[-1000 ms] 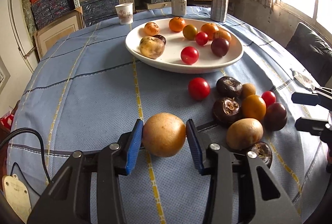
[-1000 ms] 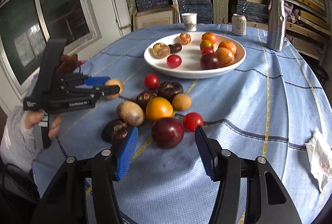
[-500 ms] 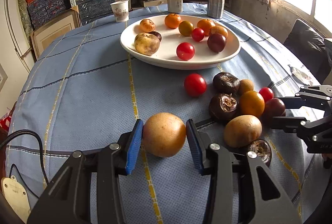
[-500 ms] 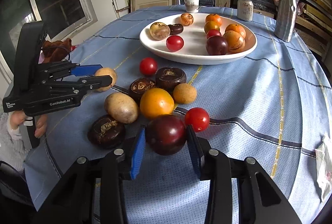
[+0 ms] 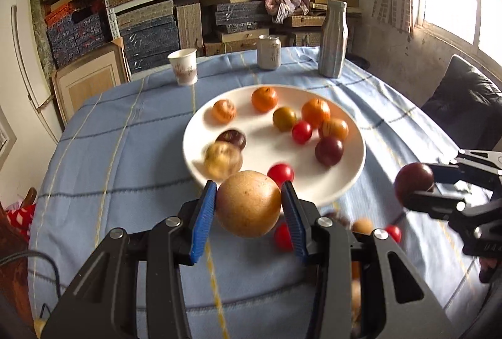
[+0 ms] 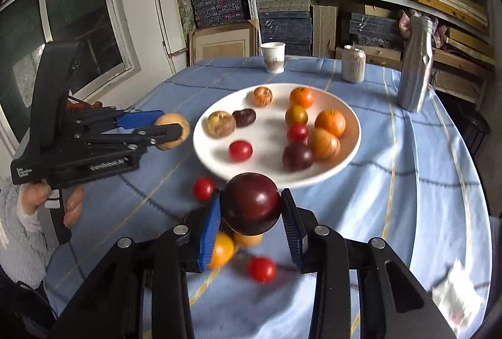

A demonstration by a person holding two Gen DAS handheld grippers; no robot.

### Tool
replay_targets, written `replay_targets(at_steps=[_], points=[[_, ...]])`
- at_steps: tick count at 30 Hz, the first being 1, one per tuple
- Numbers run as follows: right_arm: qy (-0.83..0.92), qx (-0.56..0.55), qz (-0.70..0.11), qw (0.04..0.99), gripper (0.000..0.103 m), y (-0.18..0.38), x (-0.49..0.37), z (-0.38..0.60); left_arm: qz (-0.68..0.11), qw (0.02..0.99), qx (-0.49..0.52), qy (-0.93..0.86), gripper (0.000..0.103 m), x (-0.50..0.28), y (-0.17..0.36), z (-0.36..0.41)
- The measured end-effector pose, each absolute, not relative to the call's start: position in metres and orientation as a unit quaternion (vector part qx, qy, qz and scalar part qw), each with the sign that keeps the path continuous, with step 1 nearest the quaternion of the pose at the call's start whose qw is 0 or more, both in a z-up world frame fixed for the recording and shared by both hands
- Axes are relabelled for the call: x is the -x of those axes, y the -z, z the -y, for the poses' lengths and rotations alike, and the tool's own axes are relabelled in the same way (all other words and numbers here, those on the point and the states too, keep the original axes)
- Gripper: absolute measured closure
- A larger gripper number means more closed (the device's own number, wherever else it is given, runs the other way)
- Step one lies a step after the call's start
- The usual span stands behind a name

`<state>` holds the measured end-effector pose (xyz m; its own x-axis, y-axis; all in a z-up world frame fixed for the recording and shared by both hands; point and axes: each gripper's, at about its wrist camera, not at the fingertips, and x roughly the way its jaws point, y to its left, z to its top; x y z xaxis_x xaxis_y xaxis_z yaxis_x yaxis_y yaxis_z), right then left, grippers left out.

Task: Organize fruits
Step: 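Place the tan fruit on the plate with the left tool while the right tool places the plum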

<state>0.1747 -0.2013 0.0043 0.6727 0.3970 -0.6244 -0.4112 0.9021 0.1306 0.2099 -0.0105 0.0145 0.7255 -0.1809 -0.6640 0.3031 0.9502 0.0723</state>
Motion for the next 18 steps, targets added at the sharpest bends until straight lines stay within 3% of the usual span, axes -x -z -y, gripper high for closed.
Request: replay_targets(at_steps=[10, 18], points=[[-0.219, 0.013, -0.365, 0.905, 0.064, 0.017, -0.237, 0.179, -0.376, 0.914, -0.066, 0.139, 0.061, -0.299, -0.002, 0.051], [-0.221, 0.008, -0.380, 0.898, 0.062, 0.033, -0.251, 0.180, -0.400, 0.904, -0.047, 0.145, 0.060, -0.323, 0.023, 0.057]])
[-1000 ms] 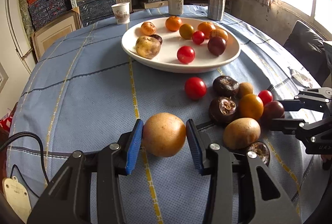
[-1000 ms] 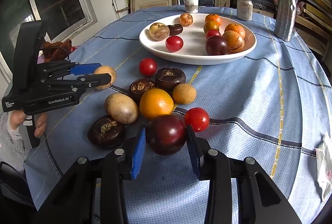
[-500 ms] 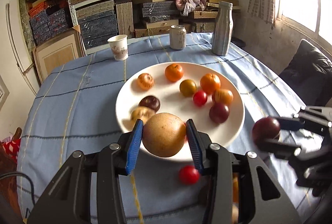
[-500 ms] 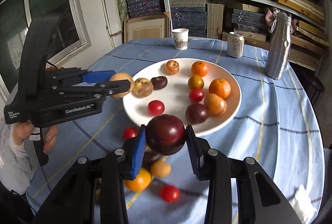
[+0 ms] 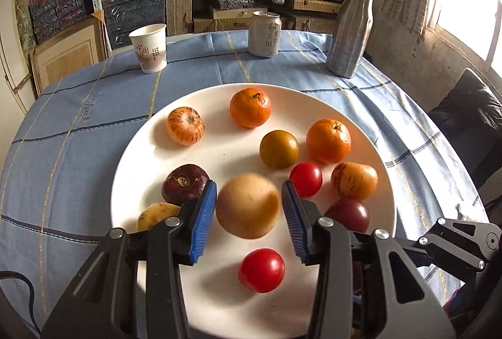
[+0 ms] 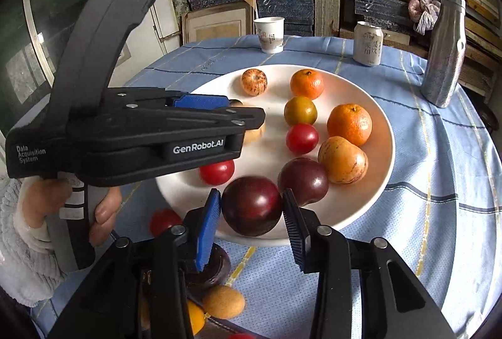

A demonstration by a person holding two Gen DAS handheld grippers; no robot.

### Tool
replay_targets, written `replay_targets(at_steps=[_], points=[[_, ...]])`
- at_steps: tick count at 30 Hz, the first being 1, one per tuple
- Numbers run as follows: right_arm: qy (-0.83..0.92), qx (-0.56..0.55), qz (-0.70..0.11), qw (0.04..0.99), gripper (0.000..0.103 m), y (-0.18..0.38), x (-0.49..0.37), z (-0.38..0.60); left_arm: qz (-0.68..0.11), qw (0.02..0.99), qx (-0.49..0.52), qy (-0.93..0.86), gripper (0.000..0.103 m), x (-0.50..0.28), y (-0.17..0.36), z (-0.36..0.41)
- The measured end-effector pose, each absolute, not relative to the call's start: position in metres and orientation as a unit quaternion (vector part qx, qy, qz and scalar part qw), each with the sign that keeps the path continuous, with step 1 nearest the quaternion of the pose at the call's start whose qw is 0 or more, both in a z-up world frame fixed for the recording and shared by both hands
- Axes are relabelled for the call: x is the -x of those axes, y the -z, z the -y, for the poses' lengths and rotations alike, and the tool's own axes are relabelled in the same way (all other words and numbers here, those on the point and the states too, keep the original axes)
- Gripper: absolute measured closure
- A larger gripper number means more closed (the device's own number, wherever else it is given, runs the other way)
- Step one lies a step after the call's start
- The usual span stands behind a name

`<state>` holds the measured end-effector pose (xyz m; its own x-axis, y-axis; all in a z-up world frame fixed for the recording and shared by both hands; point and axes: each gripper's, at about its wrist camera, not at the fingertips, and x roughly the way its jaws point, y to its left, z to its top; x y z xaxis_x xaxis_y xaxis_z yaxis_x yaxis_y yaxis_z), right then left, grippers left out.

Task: Organize fruits
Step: 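Place the tan fruit on the plate with the left tool while the right tool places the plum, then grasp a red tomato from the table with the left tool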

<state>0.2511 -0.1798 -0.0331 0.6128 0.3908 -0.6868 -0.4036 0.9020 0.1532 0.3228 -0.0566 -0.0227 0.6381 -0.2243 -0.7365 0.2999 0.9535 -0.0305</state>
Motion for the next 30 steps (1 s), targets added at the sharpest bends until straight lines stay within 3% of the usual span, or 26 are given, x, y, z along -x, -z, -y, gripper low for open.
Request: replay_targets(at_steps=[9, 13, 30], points=[[-0.226, -0.017, -0.349, 0.909, 0.057, 0.015, -0.228, 0.194, -0.376, 0.916, -0.030, 0.138, 0.057, -0.286, -0.004, 0.029], [-0.228, -0.035, -0.330, 0.915, 0.050, 0.009, -0.205, 0.205, -0.367, 0.922, -0.040, 0.119, 0.039, -0.246, -0.002, 0.013], [-0.202, -0.114, -0.307, 0.923, 0.036, 0.027, -0.155, 0.258, -0.409, 0.901, -0.076, 0.121, 0.039, -0.208, 0.051, 0.026]])
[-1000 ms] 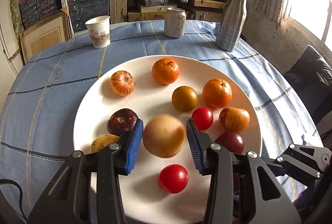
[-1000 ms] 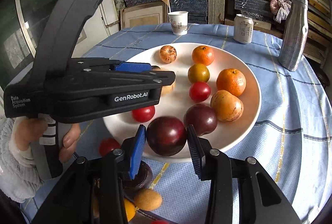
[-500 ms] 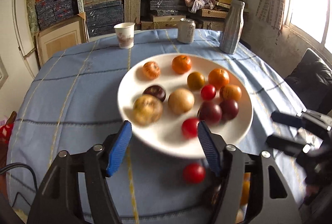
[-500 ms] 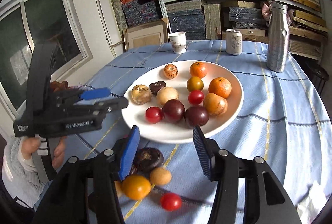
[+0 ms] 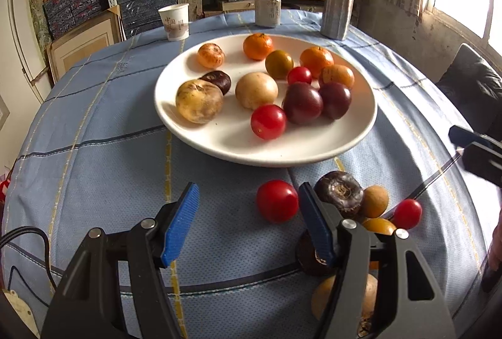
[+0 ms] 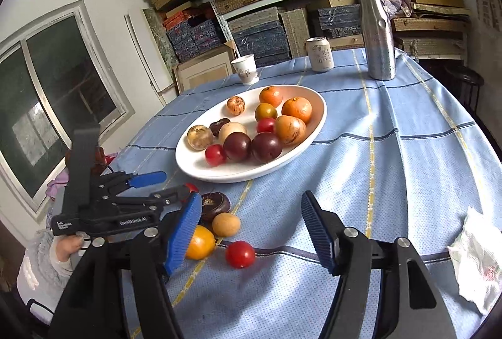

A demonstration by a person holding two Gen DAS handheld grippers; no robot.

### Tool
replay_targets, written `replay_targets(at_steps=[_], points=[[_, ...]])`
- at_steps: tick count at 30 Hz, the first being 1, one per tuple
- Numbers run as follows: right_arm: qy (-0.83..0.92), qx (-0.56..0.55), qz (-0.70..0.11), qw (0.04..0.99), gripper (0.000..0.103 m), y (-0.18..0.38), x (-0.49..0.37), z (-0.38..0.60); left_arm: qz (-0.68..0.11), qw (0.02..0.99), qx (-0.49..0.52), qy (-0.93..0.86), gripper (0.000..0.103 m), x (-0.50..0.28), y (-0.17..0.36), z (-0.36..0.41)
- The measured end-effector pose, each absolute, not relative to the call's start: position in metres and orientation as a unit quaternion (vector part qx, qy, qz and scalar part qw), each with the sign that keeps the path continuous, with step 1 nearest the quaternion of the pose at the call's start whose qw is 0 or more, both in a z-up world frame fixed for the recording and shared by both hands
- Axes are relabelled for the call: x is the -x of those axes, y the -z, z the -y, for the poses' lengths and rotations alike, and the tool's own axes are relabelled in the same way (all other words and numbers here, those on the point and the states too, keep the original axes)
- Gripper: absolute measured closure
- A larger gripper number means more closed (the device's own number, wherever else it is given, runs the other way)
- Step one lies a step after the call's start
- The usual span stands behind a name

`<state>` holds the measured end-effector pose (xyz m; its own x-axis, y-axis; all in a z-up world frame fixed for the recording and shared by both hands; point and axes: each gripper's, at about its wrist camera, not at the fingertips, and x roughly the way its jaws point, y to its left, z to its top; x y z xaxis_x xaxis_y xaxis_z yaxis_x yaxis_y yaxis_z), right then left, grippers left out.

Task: Organize fruits
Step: 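Grasp a red tomato from the table with the left tool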

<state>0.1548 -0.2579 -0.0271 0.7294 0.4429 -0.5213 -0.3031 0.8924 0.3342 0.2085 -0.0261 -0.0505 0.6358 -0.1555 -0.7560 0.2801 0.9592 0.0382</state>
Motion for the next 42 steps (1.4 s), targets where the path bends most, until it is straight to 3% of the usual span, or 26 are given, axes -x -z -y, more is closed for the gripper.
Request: replay_targets(at_steps=[23, 31, 35, 42], points=[[-0.210, -0.116, -0.302, 0.923, 0.036, 0.026, -0.148, 0.259, -0.397, 0.904, -0.096, 0.127, 0.036, -0.184, 0.049, 0.004], [-0.215, -0.121, -0.304, 0.920, 0.036, 0.027, -0.147, 0.259, -0.400, 0.893, -0.119, 0.169, 0.068, -0.186, 0.053, 0.029], [-0.219, -0.116, -0.307, 0.919, 0.036, 0.028, -0.146, 0.257, -0.404, 0.889, -0.119, 0.183, 0.074, -0.189, 0.054, 0.033], [-0.213, -0.088, -0.334, 0.914, 0.036, 0.038, -0.147, 0.247, -0.410, 0.892, -0.090, 0.168, 0.074, -0.195, 0.054, 0.022]])
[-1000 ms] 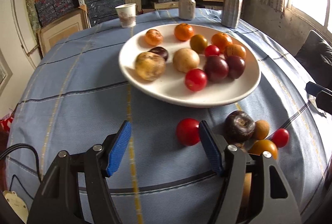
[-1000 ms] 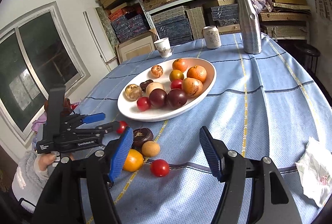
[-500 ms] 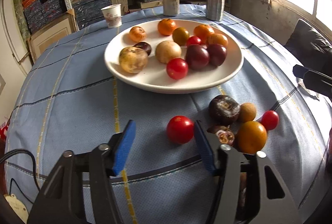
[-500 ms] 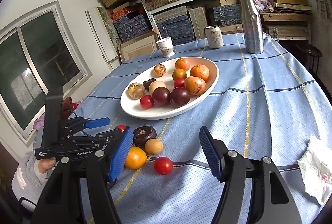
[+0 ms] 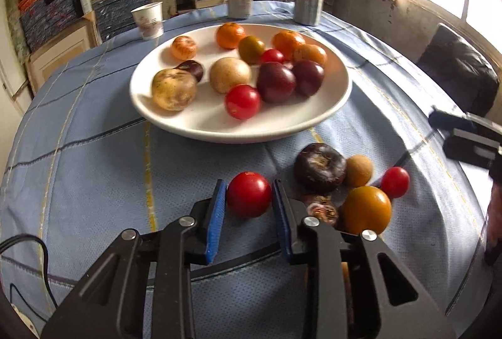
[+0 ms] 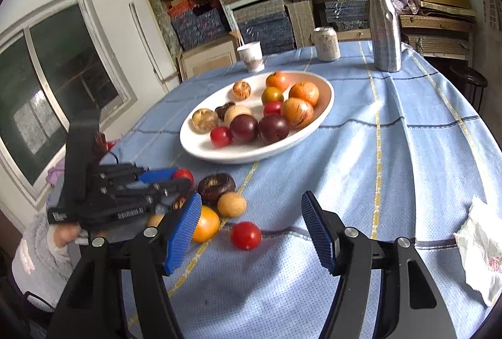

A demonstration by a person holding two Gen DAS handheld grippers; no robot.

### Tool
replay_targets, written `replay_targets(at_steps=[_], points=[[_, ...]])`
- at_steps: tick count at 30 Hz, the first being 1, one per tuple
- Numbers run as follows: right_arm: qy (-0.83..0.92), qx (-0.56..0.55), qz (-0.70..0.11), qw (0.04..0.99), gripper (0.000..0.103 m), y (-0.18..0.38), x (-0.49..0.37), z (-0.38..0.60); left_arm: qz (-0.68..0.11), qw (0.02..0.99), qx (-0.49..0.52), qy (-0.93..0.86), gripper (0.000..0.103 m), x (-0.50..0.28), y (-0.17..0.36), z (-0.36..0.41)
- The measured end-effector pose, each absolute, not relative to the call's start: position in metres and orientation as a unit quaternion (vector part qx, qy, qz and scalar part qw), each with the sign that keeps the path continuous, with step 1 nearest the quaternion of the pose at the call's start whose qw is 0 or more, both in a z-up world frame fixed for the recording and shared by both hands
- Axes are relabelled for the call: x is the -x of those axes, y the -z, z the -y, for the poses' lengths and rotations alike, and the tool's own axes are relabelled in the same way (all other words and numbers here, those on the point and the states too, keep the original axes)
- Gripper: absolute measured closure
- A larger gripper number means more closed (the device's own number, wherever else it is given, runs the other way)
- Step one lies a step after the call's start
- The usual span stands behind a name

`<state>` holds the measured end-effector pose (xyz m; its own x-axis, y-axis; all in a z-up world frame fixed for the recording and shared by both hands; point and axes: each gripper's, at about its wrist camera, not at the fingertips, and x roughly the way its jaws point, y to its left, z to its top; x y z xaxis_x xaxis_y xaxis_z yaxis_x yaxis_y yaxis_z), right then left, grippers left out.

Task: Organize fruits
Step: 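Hold the tomato in the left tool while the right tool grasps a small red tomato, then release the tomato on the plate with the left tool while the right tool releases its tomato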

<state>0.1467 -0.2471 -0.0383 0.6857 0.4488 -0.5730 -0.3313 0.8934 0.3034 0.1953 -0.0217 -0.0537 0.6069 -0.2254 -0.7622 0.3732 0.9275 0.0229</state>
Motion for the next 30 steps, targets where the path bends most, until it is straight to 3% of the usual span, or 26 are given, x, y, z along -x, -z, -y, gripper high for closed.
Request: replay_targets(at_steps=[3, 5, 8, 14, 19, 30], points=[[-0.211, -0.046, -0.360, 0.908, 0.041, 0.047, -0.145, 0.233, -0.405, 0.898, -0.070, 0.159, 0.074, -0.195, 0.049, 0.009], [-0.216, -0.029, -0.370, 0.903, 0.055, 0.050, -0.146, 0.225, -0.397, 0.902, -0.069, 0.152, 0.074, -0.192, 0.047, 0.005], [-0.218, -0.016, -0.391, 0.894, 0.065, 0.058, -0.151, 0.218, -0.393, 0.904, -0.069, 0.153, 0.074, -0.191, 0.046, 0.004], [-0.224, 0.002, -0.423, 0.878, 0.076, 0.069, -0.160, 0.207, -0.385, 0.907, -0.070, 0.153, 0.074, -0.186, 0.042, 0.004], [-0.235, -0.017, -0.415, 0.879, 0.078, 0.066, -0.160, 0.213, -0.378, 0.911, -0.069, 0.152, 0.074, -0.187, 0.034, 0.004], [-0.208, 0.010, -0.343, 0.916, 0.078, -0.003, -0.210, 0.210, -0.361, 0.923, -0.051, 0.125, 0.074, -0.243, -0.012, 0.011]])
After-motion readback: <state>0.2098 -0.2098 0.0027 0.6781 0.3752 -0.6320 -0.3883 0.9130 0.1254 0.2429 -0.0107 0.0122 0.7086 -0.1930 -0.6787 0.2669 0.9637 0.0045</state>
